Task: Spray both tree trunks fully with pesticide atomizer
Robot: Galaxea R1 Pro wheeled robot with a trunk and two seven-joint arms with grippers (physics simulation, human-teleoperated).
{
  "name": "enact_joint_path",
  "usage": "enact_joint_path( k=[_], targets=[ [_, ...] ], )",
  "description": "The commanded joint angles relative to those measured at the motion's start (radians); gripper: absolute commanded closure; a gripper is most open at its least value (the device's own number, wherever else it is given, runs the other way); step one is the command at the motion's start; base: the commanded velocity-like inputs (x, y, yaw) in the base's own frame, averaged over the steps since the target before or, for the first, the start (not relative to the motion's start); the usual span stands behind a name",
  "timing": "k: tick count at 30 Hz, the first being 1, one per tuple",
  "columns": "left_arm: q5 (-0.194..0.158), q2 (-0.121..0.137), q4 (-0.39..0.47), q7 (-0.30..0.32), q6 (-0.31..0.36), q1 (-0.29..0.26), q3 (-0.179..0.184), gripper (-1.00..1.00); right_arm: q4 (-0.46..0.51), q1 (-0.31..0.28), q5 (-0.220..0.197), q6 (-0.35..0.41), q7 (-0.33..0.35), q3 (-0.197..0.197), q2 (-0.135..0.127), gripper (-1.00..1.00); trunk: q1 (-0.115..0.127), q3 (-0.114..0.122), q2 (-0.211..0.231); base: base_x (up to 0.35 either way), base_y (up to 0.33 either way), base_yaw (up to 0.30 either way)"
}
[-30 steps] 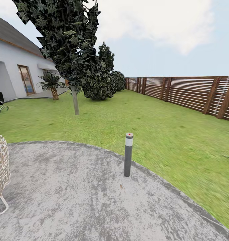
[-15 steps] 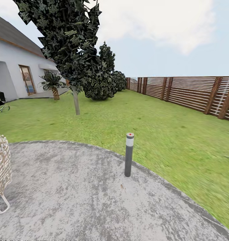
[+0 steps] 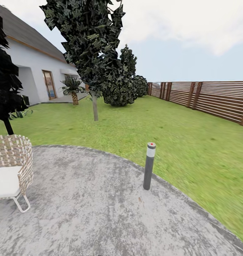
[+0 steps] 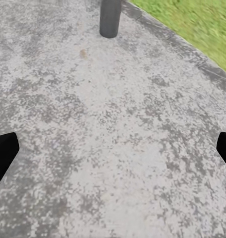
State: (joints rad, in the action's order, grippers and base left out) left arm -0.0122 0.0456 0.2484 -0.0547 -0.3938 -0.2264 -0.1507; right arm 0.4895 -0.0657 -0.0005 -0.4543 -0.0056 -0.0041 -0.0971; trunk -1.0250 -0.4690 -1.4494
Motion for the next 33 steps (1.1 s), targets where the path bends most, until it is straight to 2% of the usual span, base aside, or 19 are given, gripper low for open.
enact_joint_path(
  k=[1, 11, 20, 33],
  targets=[
    [-0.001, 0.0, -0.001, -0.003, -0.004, -0.001, 0.001, -1.0, 0.0, -0.001, 0.0, -0.003, -0.001, 0.0, 0.0, -1.0, 0.0, -0.001, -0.001, 0.0, 0.0, 0.276],
    [-0.002, 0.01, 0.002, -0.004, -0.004, -0.001, -0.001, -1.0, -0.001, 0.0, -0.001, -0.003, -0.001, -0.002, 0.002, -1.0, 0.0, -0.001, -0.001, 0.0, 0.0, 0.278],
    [-0.002, 0.009, 0.005, -0.001, -0.004, -0.001, 0.0, -1.0, -0.005, 0.0, -0.001, -0.003, -0.001, -0.003, 0.001, -1.0, 0.0, -0.004, -0.001, 0.0, 0.0, 0.279],
    [-0.002, 0.008, -0.001, -0.002, -0.004, -0.001, 0.002, -1.0, -0.006, -0.001, 0.0, -0.003, -0.001, -0.001, 0.001, -1.0, -0.05, -0.054, -0.092, 0.0, 0.0, 0.277]
  ],
)
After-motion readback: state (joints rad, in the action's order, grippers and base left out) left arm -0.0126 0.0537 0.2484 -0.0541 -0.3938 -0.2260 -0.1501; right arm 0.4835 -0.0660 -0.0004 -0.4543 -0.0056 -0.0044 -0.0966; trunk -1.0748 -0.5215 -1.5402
